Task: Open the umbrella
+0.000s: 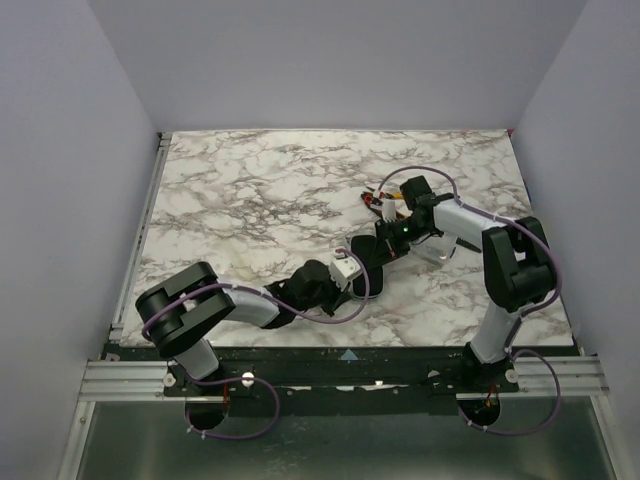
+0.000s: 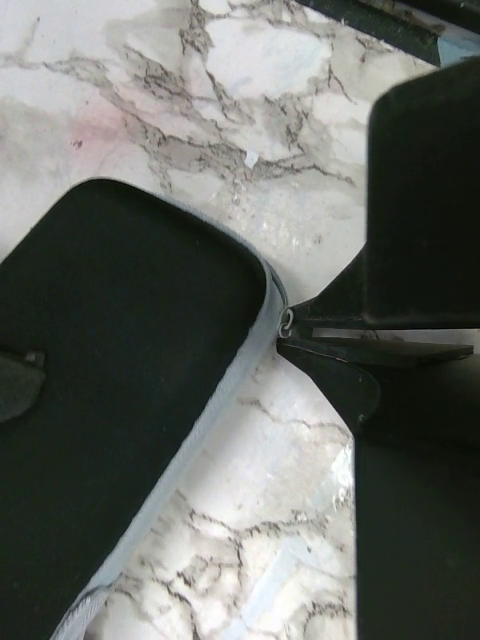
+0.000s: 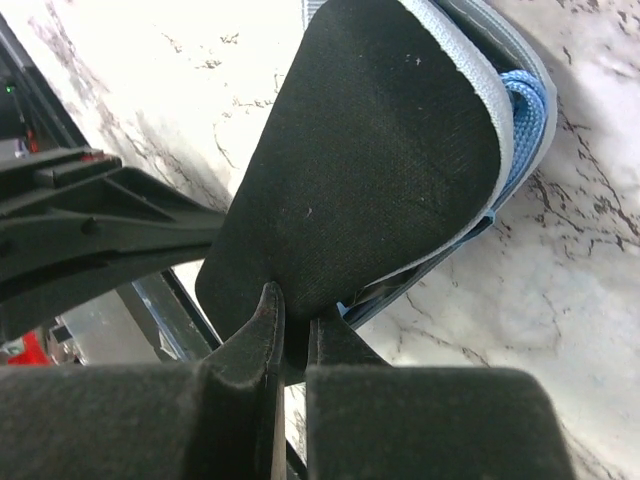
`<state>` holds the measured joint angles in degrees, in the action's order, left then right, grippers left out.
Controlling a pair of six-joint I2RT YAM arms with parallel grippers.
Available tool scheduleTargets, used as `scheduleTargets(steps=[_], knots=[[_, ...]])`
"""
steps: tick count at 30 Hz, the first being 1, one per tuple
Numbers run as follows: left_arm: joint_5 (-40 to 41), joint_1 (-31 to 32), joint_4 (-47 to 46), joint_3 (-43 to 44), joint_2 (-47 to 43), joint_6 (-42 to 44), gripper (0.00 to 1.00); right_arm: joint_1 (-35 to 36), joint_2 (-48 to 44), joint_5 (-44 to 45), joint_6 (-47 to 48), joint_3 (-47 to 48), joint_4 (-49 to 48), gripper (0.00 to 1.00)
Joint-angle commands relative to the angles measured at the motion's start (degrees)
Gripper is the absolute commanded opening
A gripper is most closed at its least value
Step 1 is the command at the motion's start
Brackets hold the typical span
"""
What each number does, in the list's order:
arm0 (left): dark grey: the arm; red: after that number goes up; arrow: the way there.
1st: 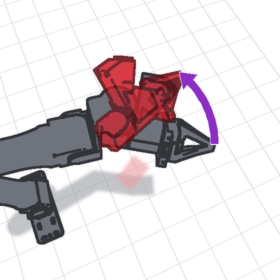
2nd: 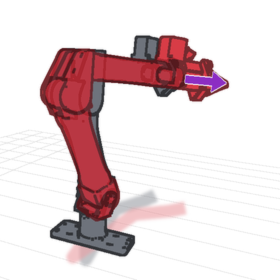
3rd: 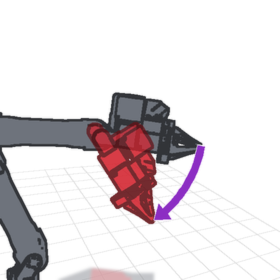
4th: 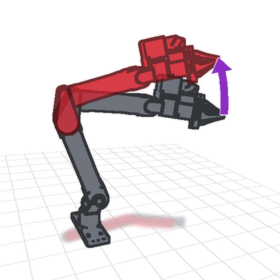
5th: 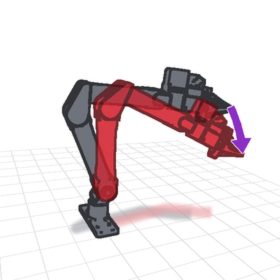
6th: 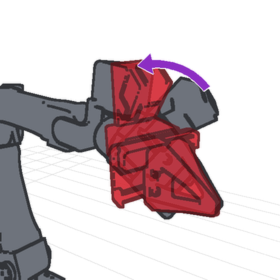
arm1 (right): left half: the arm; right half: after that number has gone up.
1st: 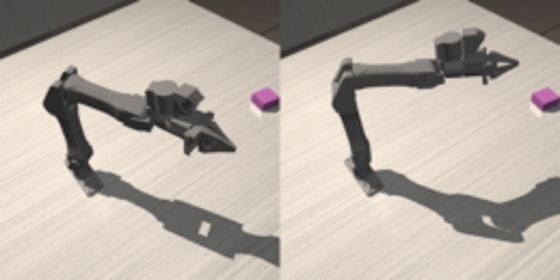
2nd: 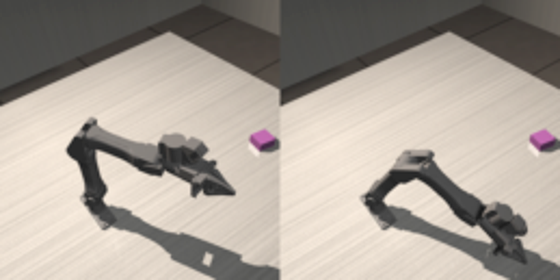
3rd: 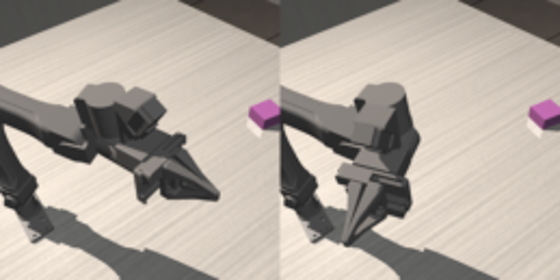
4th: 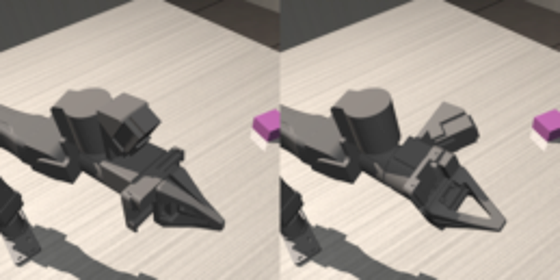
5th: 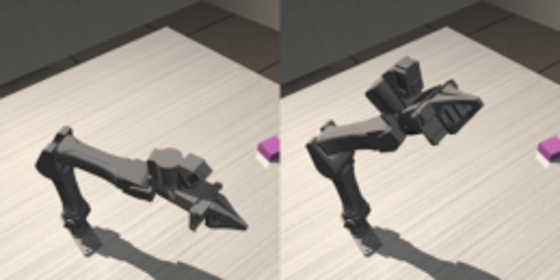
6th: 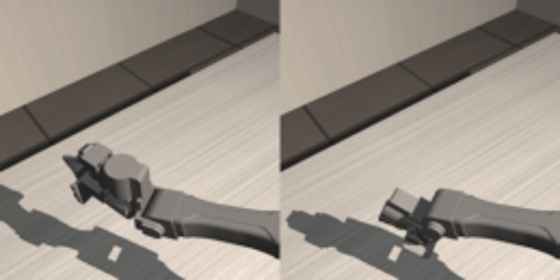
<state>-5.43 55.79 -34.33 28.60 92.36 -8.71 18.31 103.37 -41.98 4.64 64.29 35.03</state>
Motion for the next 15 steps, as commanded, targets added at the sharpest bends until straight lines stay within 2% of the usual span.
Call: scheduleTargets(steps=[1, 8, 15], knots=[[3.2, -3.4, 1.2, 0.3, -1.5, 3.8, 0.00, 0.1, 4.4, 4.9, 12.4, 1.0, 7.1, 0.00], [2.9, -8.3, 1.6, 4.4, 1.2, 2.8, 0.00, 0.1, 6.1, 2.1, 17.2, 3.3, 10.4, 0.00], [0.4, -13.5, 6.3, 11.7, 5.1, -1.2, 0.00, 0.1, 6.8, 1.0, 18.9, 4.8, 12.1, 0.00]])
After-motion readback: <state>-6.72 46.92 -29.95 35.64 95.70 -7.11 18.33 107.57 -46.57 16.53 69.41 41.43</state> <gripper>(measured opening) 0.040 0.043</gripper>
